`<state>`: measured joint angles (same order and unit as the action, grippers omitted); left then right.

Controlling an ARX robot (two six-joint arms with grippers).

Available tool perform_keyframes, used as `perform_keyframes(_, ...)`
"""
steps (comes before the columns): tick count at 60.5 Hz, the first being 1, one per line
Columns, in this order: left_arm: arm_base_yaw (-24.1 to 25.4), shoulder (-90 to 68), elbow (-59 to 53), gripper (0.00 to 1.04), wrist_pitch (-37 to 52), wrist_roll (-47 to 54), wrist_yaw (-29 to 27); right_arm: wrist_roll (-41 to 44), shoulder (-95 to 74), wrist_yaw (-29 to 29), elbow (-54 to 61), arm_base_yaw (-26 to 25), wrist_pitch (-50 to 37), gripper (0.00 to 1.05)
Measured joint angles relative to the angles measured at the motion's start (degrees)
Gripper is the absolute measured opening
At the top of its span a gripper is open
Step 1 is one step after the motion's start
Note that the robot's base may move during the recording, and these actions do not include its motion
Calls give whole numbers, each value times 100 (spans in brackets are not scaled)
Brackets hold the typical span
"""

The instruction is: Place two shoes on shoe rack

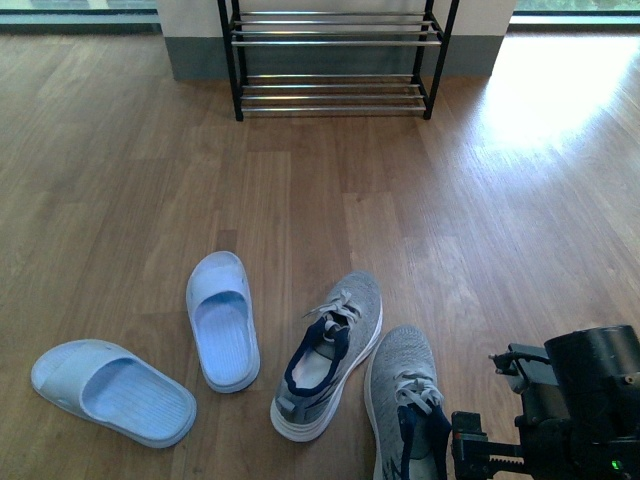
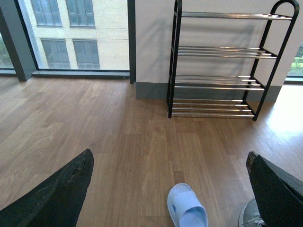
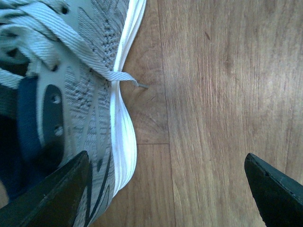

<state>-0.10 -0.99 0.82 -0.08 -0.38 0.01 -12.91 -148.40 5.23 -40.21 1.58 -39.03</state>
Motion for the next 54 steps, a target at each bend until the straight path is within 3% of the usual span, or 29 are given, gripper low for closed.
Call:
perform_keyframes(18, 0, 0, 0, 95, 0, 0, 0, -275, 391, 383, 621, 420, -363, 95)
perform_keyframes(34, 0, 0, 0, 95, 0, -2, 0, -511, -444, 138, -520, 450, 236, 95)
perform_keyframes(49, 0, 0, 0, 95, 0, -2, -2, -551, -1084, 96, -1252, 269, 264, 95)
perform_keyframes(54, 0, 0, 0, 95, 0, 0, 0, -544, -1174, 87, -1316, 212, 164, 84)
